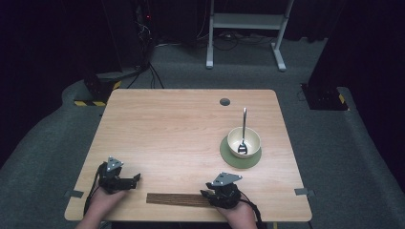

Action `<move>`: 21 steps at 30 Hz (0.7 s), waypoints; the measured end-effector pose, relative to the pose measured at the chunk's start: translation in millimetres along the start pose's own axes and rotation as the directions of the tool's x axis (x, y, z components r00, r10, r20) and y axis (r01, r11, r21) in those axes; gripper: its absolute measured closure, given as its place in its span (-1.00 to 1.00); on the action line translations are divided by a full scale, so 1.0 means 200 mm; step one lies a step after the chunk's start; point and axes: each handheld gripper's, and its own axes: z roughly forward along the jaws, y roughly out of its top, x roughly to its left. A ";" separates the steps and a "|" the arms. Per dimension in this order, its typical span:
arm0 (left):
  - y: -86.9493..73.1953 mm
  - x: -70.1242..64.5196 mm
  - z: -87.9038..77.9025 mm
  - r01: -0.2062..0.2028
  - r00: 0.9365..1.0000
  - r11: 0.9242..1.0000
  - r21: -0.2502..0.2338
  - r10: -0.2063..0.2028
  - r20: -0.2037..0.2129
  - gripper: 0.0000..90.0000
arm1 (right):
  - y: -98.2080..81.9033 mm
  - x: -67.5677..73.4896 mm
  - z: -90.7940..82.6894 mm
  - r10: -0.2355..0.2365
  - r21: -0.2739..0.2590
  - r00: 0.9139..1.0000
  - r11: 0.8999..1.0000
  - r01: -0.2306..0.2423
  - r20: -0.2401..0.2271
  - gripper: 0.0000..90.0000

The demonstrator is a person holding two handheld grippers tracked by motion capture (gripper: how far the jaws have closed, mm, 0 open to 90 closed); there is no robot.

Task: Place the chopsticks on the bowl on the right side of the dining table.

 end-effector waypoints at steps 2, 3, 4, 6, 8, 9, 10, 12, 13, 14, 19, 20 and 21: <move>0.00 0.00 0.00 0.001 1.000 1.000 0.000 -0.001 -0.001 -0.99 | -0.01 0.01 0.00 -0.007 0.010 1.000 1.000 0.007 -0.005 0.43; 0.00 0.00 0.00 0.001 1.000 1.000 0.000 -0.001 -0.003 -0.98 | -0.01 0.01 0.00 -0.008 0.012 1.000 1.000 0.008 -0.002 0.45; 0.00 0.00 0.00 0.001 1.000 1.000 0.000 -0.001 -0.003 -0.98 | -0.01 0.01 0.00 -0.013 0.014 1.000 1.000 0.013 0.000 0.47; 0.00 0.00 0.00 0.001 1.000 1.000 0.000 -0.001 -0.003 -0.98 | -0.01 0.01 0.00 -0.016 0.017 1.000 1.000 0.016 0.002 0.49; 0.00 0.00 0.00 0.001 1.000 1.000 0.000 -0.001 -0.003 -0.98 | -0.02 0.00 0.00 -0.011 0.021 1.000 1.000 0.011 0.001 0.54; 0.00 0.00 0.00 0.001 1.000 1.000 0.000 -0.001 -0.003 -0.98 | -0.02 0.00 0.00 -0.011 0.021 1.000 1.000 0.011 0.001 0.54; 0.00 0.00 0.00 0.004 1.000 1.000 0.000 -0.004 -0.002 -0.98 | -0.02 -0.01 0.00 -0.002 0.022 1.000 1.000 0.002 -0.007 0.56; 0.00 0.00 0.00 0.006 1.000 1.000 -0.001 -0.006 -0.002 -0.98 | -0.02 -0.01 0.00 -0.003 0.023 1.000 1.000 0.003 -0.011 0.57; 0.00 0.00 0.00 0.005 1.000 1.000 -0.001 -0.005 -0.003 -0.98 | -0.02 -0.01 0.00 -0.003 0.022 1.000 1.000 0.004 -0.011 0.58; 0.00 0.00 0.00 0.005 1.000 1.000 -0.001 -0.005 -0.003 -0.98 | -0.02 -0.01 0.00 -0.002 0.018 1.000 1.000 0.002 -0.008 0.59; 0.00 0.00 0.00 0.008 1.000 1.000 -0.002 -0.008 -0.007 -0.98 | -0.02 -0.02 -0.01 0.007 0.014 1.000 1.000 -0.007 0.028 0.59; 0.00 0.00 0.00 0.012 1.000 1.000 -0.003 -0.012 -0.008 -0.98 | -0.02 -0.02 -0.01 0.014 0.009 1.000 1.000 -0.014 0.027 0.58; 0.00 0.00 0.00 0.012 1.000 1.000 -0.003 -0.012 -0.008 -0.98 | -0.02 -0.02 -0.01 0.014 0.009 1.000 1.000 -0.014 0.027 0.58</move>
